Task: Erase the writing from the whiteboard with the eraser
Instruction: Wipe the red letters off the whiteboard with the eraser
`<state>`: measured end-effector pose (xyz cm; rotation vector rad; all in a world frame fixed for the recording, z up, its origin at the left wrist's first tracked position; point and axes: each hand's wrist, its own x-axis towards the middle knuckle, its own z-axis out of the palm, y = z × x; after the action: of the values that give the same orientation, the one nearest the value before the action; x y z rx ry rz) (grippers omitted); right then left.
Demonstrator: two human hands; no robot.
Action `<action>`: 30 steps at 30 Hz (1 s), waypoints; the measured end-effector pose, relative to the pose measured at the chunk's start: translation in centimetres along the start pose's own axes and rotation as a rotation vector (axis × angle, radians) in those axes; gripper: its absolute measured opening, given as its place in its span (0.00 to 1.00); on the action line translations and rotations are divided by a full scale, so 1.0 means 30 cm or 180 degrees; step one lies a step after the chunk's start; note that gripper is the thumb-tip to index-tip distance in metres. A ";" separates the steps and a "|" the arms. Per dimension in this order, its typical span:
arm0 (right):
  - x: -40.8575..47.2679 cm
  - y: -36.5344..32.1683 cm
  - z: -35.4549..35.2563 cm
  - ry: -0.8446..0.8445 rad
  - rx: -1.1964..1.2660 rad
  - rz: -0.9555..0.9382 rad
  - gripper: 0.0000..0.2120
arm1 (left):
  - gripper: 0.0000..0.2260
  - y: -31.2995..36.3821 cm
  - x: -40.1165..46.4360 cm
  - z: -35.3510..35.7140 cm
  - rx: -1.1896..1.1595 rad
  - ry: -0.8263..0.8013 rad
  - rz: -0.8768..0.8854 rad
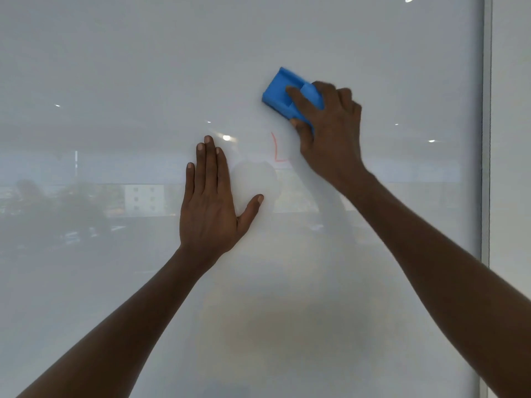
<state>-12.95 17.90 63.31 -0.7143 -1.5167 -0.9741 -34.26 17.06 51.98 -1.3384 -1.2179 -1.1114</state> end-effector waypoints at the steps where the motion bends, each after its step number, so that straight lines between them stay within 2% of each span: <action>1: -0.036 -0.020 0.001 -0.0025 0.0030 -0.0087 0.22 | 0.43 0.000 0.001 0.000 -0.0007 0.0000 -0.0002; 6: -0.215 -0.072 -0.007 -0.0244 0.0020 -0.0415 0.22 | 0.39 -0.005 -0.003 -0.011 -0.0144 0.0000 0.0060; 15: -0.416 -0.067 -0.030 -0.0422 0.0001 -0.0462 0.22 | 0.35 0.000 -0.006 -0.026 -0.0209 -0.0027 0.0039; 25: -0.312 -0.056 -0.014 -0.0197 -0.0047 -0.0610 0.22 | 0.35 -0.001 -0.008 -0.022 -0.0250 -0.0043 0.0030; 30: -0.160 -0.021 -0.018 -0.0159 -0.0063 -0.0436 0.22 | 0.35 -0.002 -0.009 -0.018 -0.0241 0.0000 0.0031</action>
<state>-12.40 17.51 58.48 -0.6597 -1.6184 -1.0817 -34.34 16.49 51.78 -1.4000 -1.1784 -1.1607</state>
